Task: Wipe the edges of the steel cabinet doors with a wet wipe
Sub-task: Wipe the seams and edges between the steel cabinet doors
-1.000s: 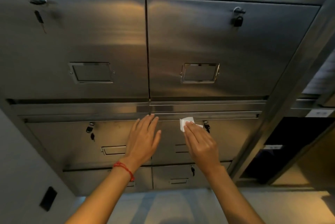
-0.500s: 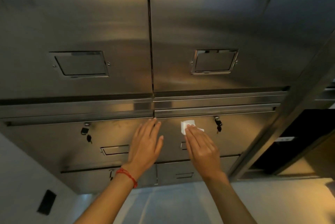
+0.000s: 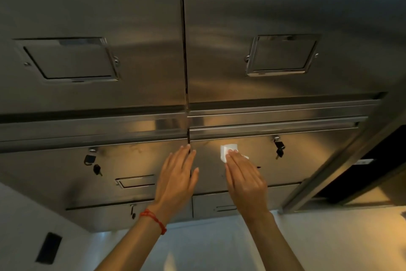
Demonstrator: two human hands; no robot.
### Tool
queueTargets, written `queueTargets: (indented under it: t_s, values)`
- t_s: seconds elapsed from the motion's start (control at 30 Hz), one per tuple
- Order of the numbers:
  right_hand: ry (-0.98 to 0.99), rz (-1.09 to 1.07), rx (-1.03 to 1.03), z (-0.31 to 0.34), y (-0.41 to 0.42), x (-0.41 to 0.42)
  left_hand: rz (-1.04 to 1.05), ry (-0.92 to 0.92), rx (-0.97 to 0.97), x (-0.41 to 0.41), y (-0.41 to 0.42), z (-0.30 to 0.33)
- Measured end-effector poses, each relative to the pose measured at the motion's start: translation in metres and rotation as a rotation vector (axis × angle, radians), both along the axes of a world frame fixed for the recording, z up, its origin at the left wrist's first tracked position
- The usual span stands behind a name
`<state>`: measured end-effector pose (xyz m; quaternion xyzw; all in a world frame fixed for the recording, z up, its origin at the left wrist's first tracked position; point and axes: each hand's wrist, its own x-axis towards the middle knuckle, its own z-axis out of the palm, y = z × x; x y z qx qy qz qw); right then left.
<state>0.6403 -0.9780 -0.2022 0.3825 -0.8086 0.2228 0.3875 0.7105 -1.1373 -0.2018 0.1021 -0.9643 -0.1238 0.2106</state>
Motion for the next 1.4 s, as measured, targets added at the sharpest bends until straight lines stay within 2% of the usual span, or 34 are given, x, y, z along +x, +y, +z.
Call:
queueTargets:
  t_s: [0.37, 0.77, 1.03, 1.4]
  values:
    - [0.035, 0.079, -0.139, -0.021, -0.011, -0.025, 0.047, 0.106, -0.046, -0.012, 0.004, -0.030]
    - [0.062, 0.083, -0.268, -0.014, -0.040, -0.032, 0.119, 0.228, -0.157, -0.020, -0.011, -0.014]
    - [0.064, 0.091, -0.274, -0.017, -0.058, -0.035, 0.139, 0.252, -0.249, -0.026, -0.030, -0.014]
    - [0.182, 0.099, -0.382, 0.009, -0.080, -0.046, 0.167, 0.325, -0.339, -0.042, -0.045, -0.011]
